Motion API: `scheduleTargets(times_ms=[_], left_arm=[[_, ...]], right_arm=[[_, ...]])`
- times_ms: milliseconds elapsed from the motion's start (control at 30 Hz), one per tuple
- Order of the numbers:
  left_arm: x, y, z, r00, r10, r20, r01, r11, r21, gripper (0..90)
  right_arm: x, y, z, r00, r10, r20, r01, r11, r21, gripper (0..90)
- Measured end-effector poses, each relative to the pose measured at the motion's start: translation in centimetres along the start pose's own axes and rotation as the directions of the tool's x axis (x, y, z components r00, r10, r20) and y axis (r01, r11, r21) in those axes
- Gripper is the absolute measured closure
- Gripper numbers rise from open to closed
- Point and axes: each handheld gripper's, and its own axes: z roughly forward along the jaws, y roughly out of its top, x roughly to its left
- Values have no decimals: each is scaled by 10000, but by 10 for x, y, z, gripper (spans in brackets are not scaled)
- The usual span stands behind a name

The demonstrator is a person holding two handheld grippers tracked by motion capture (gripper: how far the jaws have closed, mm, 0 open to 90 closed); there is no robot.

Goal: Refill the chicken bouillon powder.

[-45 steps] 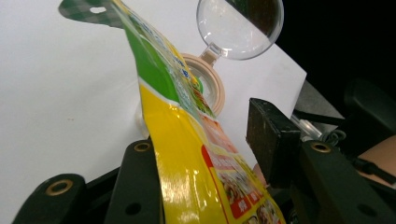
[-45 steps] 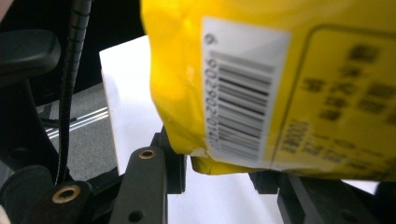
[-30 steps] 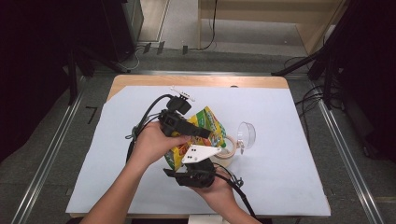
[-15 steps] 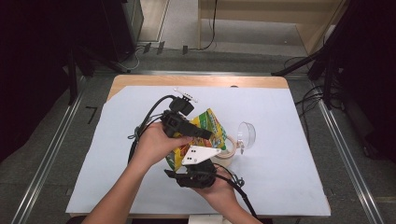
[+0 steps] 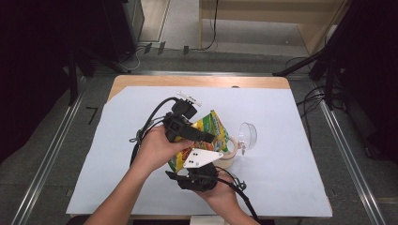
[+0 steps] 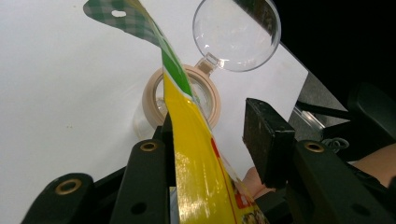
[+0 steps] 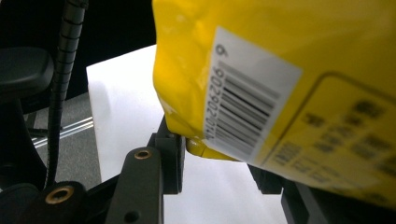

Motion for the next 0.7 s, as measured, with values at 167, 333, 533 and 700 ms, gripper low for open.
scheduleTargets(times_ms=[167, 333, 533, 700], left_arm=[[-2, 1, -1, 9991, 402, -136, -402, 9992, 3, 619], [0, 2, 1, 9992, 326, -217, -326, 9995, 5, 597], [1, 6, 1, 9996, 100, -256, -98, 9999, 55, 629], [-1, 10, 2, 9988, -76, -479, 83, 9999, 142, 685]], right_arm=[[1, 1, 0, 10000, -48, 58, 48, 10000, -42, 623], [-4, 3, 1, 9999, 110, -51, -110, 9999, -27, 624], [-4, 4, -1, 10000, 74, 11, -73, 9999, -83, 632], [-4, 5, -2, 10000, 80, -5, -80, 9999, -111, 630]])
